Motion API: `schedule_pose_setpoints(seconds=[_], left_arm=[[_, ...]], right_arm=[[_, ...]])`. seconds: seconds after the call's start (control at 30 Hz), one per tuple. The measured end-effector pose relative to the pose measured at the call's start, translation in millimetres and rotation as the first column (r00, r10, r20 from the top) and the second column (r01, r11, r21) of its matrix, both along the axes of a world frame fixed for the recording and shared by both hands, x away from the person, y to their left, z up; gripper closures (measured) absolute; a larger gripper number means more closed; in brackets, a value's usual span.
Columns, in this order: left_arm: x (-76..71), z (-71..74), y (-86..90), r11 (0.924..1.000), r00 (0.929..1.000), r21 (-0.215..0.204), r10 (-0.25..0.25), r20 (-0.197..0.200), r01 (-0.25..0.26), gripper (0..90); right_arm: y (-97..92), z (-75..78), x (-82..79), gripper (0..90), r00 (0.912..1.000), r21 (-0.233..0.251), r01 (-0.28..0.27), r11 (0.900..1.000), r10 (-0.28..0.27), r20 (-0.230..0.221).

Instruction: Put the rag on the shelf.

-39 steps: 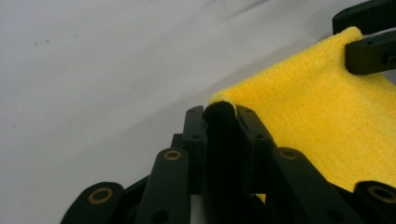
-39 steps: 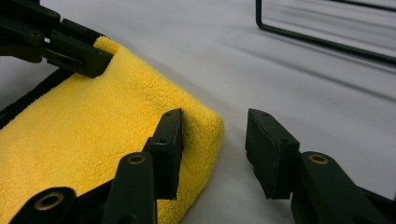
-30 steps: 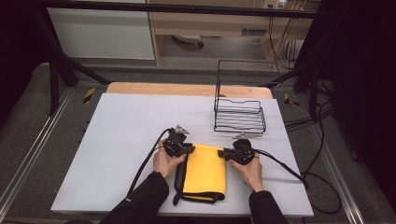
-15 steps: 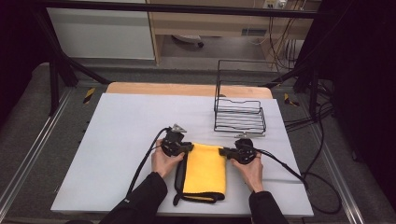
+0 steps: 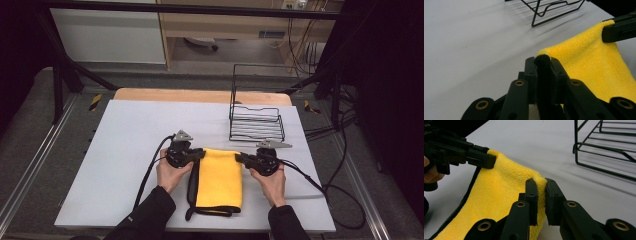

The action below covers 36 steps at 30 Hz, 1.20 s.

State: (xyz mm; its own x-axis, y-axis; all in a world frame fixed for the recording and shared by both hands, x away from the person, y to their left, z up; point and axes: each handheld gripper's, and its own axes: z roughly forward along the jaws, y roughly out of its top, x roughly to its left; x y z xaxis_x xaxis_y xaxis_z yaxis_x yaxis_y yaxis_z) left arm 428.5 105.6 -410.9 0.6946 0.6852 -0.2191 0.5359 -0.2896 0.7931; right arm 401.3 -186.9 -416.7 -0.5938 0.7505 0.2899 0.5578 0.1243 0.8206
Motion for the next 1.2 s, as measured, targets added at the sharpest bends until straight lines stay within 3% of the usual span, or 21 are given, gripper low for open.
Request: schedule_pose_setpoints(seconds=[0.23,0.63,1.2], left_arm=[[-10.2,11.6,5.5,0.9997,0.9986,-0.025,0.009,0.051,-0.008,78.6],[-23.6,30.1,13.6,0.9972,0.9922,-0.072,0.027,0.122,-0.018,78.6],[-38.3,68.4,12.6,0.9905,0.9682,-0.137,0.047,0.246,-0.013,78.6]], right_arm=[[3.8,10.7,-5.4,82.3,0.9982,-0.004,-0.004,1.0,0.004,0.06],[8.3,30.8,-15.4,82.3,0.9878,0.012,-0.019,0.9997,0.017,0.155],[5.4,66.3,-31.3,82.6,0.9555,0.05,0.001,0.9987,-0.016,0.295]])
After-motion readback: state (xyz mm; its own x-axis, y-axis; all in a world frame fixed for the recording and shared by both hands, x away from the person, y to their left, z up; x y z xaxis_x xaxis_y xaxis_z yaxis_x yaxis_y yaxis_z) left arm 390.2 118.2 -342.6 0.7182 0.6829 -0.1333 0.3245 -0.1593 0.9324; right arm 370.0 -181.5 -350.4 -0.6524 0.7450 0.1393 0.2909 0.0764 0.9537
